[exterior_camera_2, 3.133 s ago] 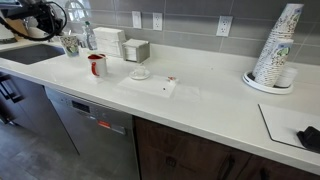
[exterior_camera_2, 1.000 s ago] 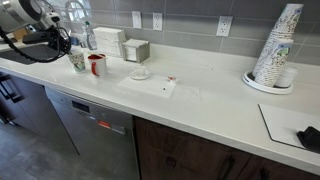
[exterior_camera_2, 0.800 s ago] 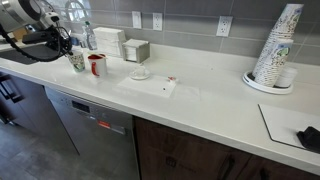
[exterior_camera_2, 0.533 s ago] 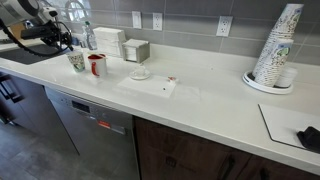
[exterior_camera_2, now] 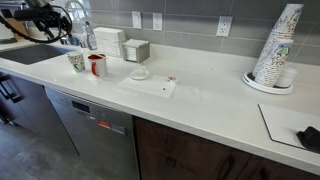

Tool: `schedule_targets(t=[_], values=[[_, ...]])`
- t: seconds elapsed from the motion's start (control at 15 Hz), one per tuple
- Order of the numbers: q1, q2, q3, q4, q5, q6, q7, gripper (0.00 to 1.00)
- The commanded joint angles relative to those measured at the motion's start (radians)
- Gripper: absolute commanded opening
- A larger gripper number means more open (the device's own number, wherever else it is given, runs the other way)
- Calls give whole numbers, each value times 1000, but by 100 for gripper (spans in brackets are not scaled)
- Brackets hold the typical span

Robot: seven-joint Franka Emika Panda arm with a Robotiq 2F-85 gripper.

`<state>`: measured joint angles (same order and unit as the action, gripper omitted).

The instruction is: Move the coffee cup to the left

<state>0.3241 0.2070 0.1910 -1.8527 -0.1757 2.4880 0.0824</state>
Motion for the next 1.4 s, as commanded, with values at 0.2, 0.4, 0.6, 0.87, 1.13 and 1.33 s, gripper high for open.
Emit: schedule_targets(t=[0.2, 0.4, 0.6, 0.87, 1.13, 1.33], values=[[-79, -168, 2, -44, 116, -221, -68, 100], [-105, -226, -10, -60, 104, -296, -49, 100], [-131, -276, -23, -71, 101, -363, -41, 100], [-163, -335, -39, -88, 75, -465, -8, 100], [-195, -399, -56, -107, 60, -528, 1, 100], [-222, -438, -66, -112, 31, -571, 8, 100]])
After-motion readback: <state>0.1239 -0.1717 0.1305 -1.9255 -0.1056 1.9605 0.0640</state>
